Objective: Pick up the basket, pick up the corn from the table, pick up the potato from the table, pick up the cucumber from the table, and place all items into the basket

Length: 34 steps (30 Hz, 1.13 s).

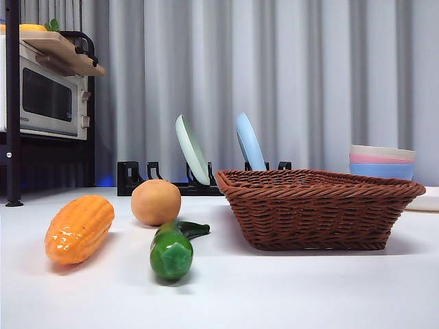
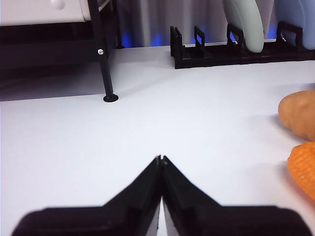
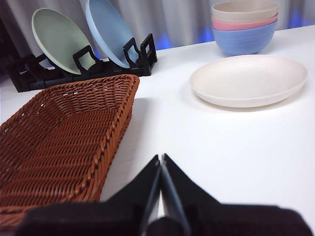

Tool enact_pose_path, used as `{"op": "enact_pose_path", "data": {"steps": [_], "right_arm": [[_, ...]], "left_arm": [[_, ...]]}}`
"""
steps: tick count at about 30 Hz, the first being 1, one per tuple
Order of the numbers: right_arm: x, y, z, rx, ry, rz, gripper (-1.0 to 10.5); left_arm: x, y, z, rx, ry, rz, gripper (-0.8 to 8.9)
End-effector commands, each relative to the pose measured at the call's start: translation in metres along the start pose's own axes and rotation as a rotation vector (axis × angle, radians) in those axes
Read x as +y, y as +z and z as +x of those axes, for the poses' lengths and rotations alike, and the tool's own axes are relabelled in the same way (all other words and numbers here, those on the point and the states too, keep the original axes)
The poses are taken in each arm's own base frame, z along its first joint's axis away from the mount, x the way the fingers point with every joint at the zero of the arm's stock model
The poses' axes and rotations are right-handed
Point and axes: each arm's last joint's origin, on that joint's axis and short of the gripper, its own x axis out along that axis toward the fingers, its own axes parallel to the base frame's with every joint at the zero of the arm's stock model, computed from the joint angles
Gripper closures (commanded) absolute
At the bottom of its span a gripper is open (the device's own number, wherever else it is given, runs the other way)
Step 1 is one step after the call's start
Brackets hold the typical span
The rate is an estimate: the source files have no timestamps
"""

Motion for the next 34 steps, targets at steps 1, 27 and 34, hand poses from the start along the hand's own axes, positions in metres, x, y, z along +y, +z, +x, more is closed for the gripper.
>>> {"op": "enact_pose_path", "data": {"steps": [1,27,34], "right_arm": [[-0.001,-0.004,0.001,0.016,-0.003,0.013,9.4],[0.005,0.032,-0.006,-0.071,0.029,0.436,9.6],[0.010,0.077,0.002,-0.012,0.044,0.321,9.6]], "left_arm": [[0.000,-0.004,0.001,0.009,0.004,-0.010,8.17],[-0.004,0.034,-0.013,-0.054,-0.172,-0.391,8.21],[-0.003,0.083,-0.021,-0.028,-0.206,-0.366,8.21]]}}
